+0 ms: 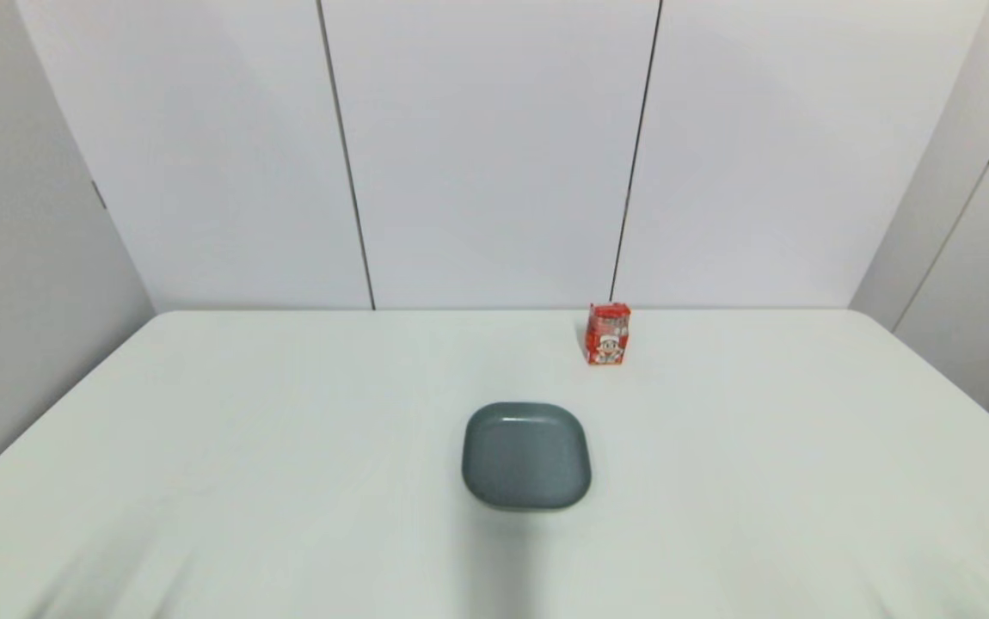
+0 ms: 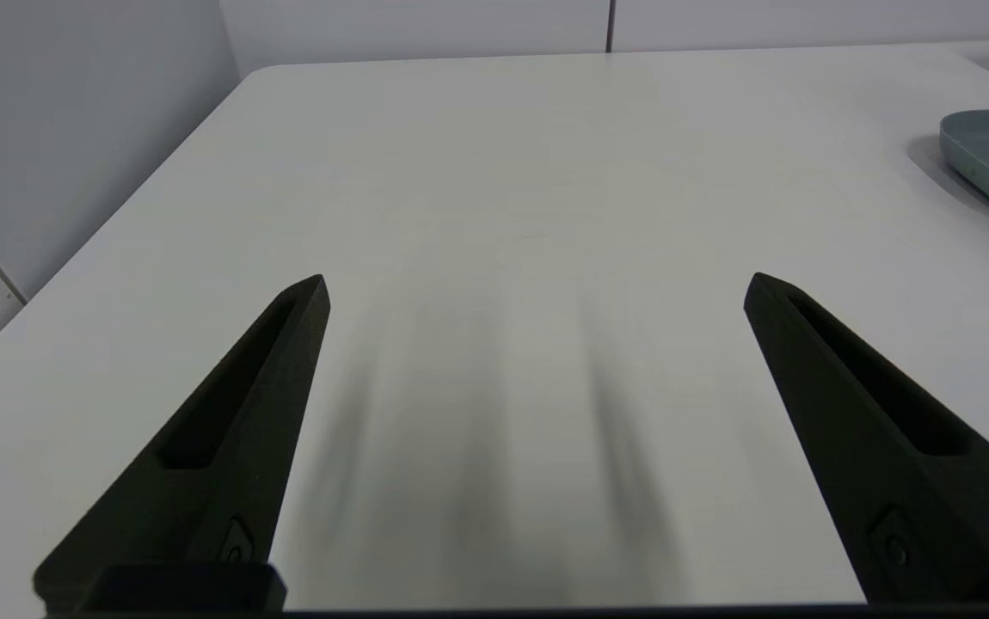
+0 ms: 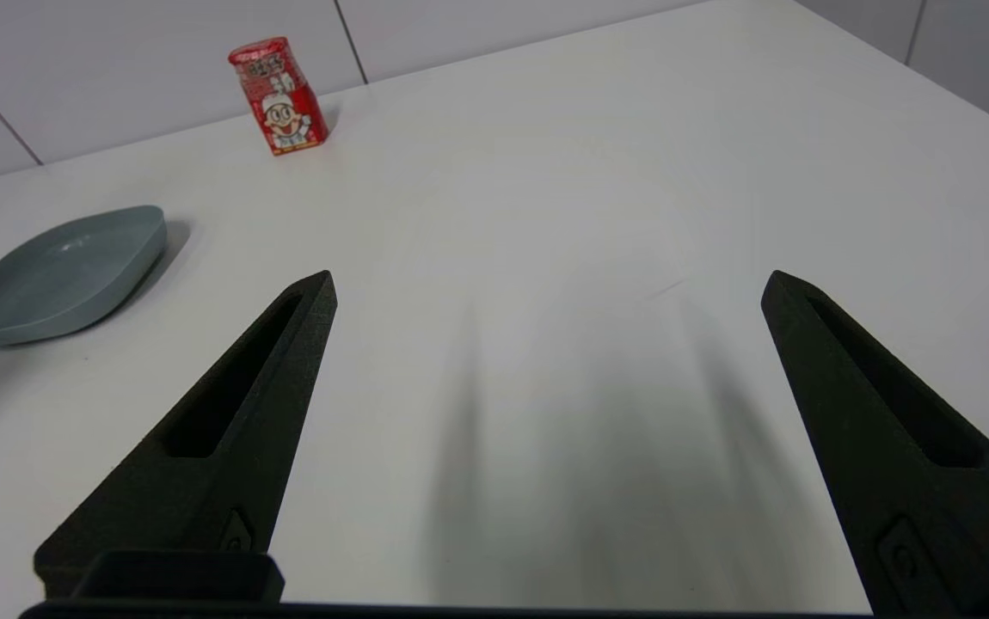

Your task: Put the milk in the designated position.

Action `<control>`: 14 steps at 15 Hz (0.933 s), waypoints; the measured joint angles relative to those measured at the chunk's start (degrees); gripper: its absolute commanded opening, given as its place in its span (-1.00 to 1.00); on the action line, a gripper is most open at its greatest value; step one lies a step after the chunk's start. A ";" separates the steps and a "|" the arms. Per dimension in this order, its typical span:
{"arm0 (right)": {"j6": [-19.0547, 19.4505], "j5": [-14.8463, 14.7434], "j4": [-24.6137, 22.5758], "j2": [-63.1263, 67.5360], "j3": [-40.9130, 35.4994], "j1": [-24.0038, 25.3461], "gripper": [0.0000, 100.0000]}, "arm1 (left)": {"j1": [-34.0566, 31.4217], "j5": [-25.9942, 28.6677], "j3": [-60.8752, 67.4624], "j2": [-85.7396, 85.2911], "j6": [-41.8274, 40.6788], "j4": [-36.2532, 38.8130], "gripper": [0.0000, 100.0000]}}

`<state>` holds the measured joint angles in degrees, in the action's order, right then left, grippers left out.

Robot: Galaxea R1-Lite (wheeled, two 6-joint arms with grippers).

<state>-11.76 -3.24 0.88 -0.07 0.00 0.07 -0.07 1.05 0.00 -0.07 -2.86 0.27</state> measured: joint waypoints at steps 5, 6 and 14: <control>1.93 0.33 -2.85 2.72 2.23 -0.02 1.00 | 0.00 -0.01 0.00 0.00 -0.02 0.04 1.00; 2.18 0.35 -4.92 5.14 3.52 0.11 1.00 | 0.00 0.00 0.00 0.00 -0.02 0.04 1.00; 6.45 5.36 -18.32 45.50 22.37 6.57 1.00 | 0.00 0.00 0.00 0.00 -0.02 0.02 1.00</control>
<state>-5.32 2.12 -17.44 45.42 22.37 6.64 -0.07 1.05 0.00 -0.07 -2.89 0.29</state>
